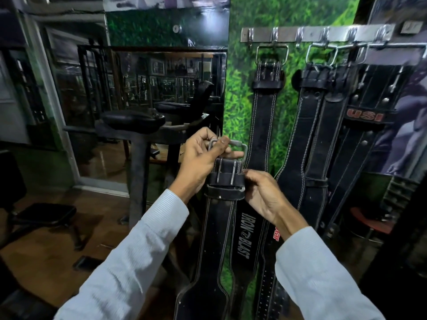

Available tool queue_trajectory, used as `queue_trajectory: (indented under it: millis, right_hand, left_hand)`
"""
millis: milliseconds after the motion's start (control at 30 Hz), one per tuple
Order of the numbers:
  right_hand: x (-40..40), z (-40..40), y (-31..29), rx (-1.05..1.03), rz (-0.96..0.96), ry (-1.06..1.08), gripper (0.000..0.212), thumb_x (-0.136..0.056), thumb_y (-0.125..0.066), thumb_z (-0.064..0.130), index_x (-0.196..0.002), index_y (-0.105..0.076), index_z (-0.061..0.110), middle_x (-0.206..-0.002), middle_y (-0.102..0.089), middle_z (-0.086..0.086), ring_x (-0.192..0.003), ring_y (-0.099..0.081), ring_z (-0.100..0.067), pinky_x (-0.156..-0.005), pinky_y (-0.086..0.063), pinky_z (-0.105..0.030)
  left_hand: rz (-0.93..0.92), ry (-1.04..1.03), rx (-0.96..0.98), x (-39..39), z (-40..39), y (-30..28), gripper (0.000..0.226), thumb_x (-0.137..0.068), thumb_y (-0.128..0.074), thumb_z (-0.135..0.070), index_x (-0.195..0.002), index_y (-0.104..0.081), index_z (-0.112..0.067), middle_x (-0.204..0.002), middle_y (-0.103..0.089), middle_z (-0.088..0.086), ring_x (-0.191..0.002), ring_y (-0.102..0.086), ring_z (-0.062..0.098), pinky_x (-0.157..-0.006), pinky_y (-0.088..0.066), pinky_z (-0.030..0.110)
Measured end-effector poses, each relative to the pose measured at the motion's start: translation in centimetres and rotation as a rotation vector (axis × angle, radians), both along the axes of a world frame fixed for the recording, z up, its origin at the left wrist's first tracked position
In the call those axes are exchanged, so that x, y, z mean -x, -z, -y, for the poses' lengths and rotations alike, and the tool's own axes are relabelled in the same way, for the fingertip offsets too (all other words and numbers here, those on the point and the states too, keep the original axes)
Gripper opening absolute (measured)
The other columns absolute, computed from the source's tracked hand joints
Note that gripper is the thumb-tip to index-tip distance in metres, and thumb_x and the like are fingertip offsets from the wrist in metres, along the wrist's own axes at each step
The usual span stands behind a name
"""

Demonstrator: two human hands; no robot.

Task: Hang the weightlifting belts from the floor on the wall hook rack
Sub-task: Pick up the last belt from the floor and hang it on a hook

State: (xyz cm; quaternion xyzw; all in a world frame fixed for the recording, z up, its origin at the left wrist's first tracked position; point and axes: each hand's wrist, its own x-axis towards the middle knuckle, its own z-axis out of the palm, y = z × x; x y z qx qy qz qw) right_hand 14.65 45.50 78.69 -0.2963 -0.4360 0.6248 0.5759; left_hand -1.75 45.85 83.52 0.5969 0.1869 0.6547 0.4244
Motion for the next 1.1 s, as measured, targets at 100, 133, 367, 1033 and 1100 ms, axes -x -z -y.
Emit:
queue_trajectory:
  millis: [100,133,367,1033,1100]
  right_hand:
    - [-0.3,1.0,0.5,-0.065,-0.163,-0.148,0.027,-0.091,-0.053,0.007,-0.078,-0.077,0.003,-0.095,-0.070,-0.017,-0.090,-0.063,-0.026,-0.090,-0.052,-0.038]
    - [-0.1,1.2,0.3,-0.134,-0.112,-0.134,0.018,-0.089,-0.061,0.009,-0.089,-0.077,0.001,-0.102,-0.073,-0.019,-0.095,-0.066,-0.027,-0.094,-0.052,-0.040]
    - [2.4,-1.1,-4.6,-0.543,0.455,0.541,0.017,-0.086,-0.082,0.023,-0.100,-0.076,0.014,-0.100,-0.079,0.003,-0.095,-0.072,-0.008,-0.092,-0.057,-0.027]
    - [0.0,-10.3,-17.8,-0.353,0.871,0.929,0.055,-0.092,-0.062,0.056,-0.060,-0.051,0.012,-0.056,-0.051,0.004,-0.066,-0.057,-0.025,-0.055,-0.040,-0.032]
    - [-0.1,-11.0,-17.0,-0.339,0.846,0.866,0.050,-0.083,-0.058,0.065,-0.067,-0.059,0.018,-0.062,-0.056,0.005,-0.073,-0.066,-0.030,-0.068,-0.057,-0.043]
  left_hand:
    - [0.028,-0.052,-0.041,-0.1,-1.1,-1.2,0.022,-0.098,-0.060,-0.003,-0.085,-0.043,-0.007,-0.094,-0.061,0.046,-0.077,-0.075,0.041,-0.066,-0.063,0.050]
    - [0.028,-0.080,-0.070,-0.1,-1.5,-1.8,0.021,-0.098,-0.059,-0.003,-0.085,-0.043,-0.007,-0.093,-0.064,0.043,-0.075,-0.076,0.038,-0.064,-0.064,0.045]
    - [-0.228,-0.640,-0.328,0.0,-5.8,-7.1,0.039,-0.098,-0.063,-0.039,-0.085,-0.049,-0.004,-0.072,-0.072,-0.003,-0.063,-0.069,0.015,-0.056,-0.053,0.034]
    - [-0.292,-0.663,0.070,-4.7,-16.4,-20.5,0.052,-0.081,-0.075,-0.057,-0.086,-0.069,-0.006,-0.093,-0.069,0.012,-0.090,-0.069,0.031,-0.069,-0.044,0.031]
    - [-0.279,-0.592,0.053,-4.1,-16.5,-19.6,0.051,-0.089,-0.068,-0.054,-0.059,-0.057,-0.014,-0.063,-0.057,0.004,-0.060,-0.059,0.021,-0.059,-0.035,0.029]
